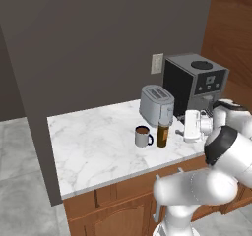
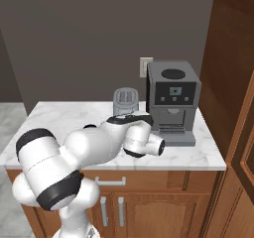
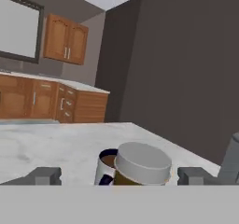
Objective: Pick the cinnamon and honey bottle from the cabinet and place them next to the mug.
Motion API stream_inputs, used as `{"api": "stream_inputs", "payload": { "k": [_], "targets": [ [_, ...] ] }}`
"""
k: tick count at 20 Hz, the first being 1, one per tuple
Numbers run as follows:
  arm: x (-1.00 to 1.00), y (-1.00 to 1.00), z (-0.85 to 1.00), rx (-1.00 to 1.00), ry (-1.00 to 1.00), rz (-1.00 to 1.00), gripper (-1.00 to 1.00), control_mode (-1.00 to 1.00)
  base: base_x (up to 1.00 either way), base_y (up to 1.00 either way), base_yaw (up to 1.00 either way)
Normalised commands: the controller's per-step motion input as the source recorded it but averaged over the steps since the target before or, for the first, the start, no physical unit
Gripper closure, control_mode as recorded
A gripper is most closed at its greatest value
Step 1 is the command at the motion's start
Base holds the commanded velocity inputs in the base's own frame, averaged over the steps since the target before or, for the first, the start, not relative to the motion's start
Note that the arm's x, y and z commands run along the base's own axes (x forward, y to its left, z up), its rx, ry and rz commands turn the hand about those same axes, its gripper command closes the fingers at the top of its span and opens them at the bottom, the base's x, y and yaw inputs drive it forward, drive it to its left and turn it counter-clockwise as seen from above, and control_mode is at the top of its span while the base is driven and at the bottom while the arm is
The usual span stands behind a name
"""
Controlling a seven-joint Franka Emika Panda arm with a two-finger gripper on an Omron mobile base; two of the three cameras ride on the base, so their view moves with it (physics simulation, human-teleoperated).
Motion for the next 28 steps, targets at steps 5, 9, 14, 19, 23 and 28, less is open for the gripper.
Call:
{"api": "stream_inputs", "payload": {
  "k": [5,9,14,19,23,28],
  "targets": [
    [-0.52,-0.08,0.83,0.09,-0.01,-0.12,-1.00,-1.00,0.00,0.00,0.00],
    [-0.72,0.00,0.84,0.08,0.03,-0.17,-1.00,-1.00,0.00,0.00,0.00],
    [-0.68,0.00,0.79,0.03,0.24,-0.21,-1.00,-1.00,0.00,0.00,0.00],
    [-0.29,0.04,0.75,0.00,0.41,-0.17,-1.00,-1.00,0.00,0.00,0.00],
    [-0.03,0.07,0.62,-0.04,0.48,-0.15,-1.00,-1.00,0.00,0.00,0.00],
    [-0.08,0.13,0.30,-0.12,0.35,-0.15,-1.00,-1.00,0.00,0.00,0.00]
  ]
}}
